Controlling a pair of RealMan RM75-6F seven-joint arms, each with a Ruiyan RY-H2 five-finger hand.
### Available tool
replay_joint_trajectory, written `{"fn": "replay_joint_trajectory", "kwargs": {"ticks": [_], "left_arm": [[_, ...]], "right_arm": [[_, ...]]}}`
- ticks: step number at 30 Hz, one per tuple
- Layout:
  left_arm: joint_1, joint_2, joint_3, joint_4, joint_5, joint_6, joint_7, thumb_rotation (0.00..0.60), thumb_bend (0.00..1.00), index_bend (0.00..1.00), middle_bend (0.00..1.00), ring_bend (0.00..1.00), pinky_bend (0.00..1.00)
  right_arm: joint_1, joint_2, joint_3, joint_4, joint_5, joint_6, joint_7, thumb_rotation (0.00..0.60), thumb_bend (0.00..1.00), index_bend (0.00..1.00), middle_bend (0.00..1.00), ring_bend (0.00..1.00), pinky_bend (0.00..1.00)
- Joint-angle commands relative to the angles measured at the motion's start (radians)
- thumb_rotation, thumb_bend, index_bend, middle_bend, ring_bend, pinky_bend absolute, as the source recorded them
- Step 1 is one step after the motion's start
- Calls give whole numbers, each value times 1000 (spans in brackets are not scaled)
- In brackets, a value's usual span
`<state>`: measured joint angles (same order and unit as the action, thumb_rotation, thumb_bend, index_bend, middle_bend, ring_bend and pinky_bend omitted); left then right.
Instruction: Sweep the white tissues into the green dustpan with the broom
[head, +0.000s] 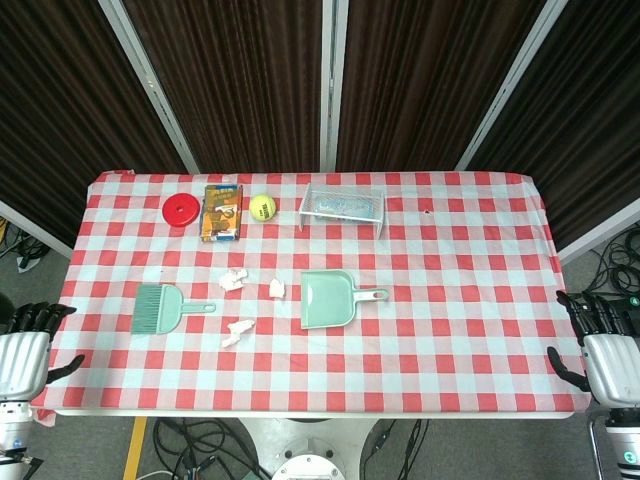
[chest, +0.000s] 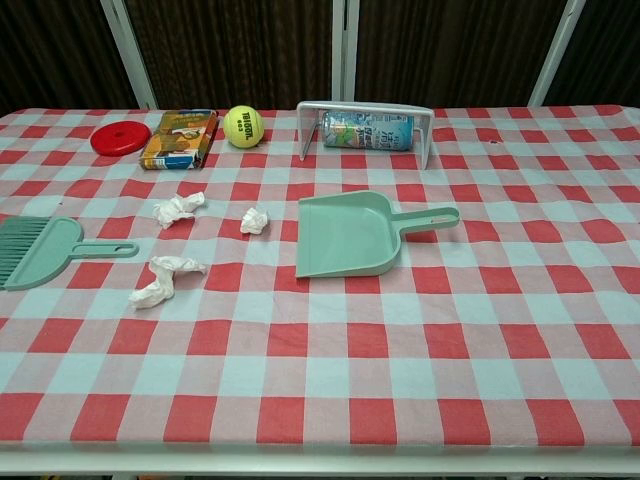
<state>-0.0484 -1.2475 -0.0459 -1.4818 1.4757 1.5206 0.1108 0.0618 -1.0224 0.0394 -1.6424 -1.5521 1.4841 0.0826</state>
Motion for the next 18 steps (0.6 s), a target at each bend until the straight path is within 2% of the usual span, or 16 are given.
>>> {"fn": "replay_joint_trajectory", "kwargs": {"ticks": [1, 9, 15, 18], "left_arm": [[0, 0, 0, -1, -1, -1, 0, 600, 134, 264, 245, 166, 157], [-15, 0, -19, -25, -10, -3, 38, 600, 133, 263, 244, 166, 157], [-111, 25, -61, -73, 31, -75, 64, 600, 133, 264, 244, 179, 168], [-185, 26, -93, -84, 22, -155, 102, 600, 133, 290, 246, 228, 223]], "right_arm": [[0, -1, 1, 1, -1, 2, 0, 600, 303, 60, 172, 0, 0], [-3, 0, -2, 5, 3, 1, 7, 600, 303, 60, 172, 0, 0], [11, 15, 3, -1, -20, 2, -9, 600, 303, 60, 172, 0, 0], [19, 23, 7, -9, -28, 2, -16, 600, 303, 61, 172, 0, 0]]}}
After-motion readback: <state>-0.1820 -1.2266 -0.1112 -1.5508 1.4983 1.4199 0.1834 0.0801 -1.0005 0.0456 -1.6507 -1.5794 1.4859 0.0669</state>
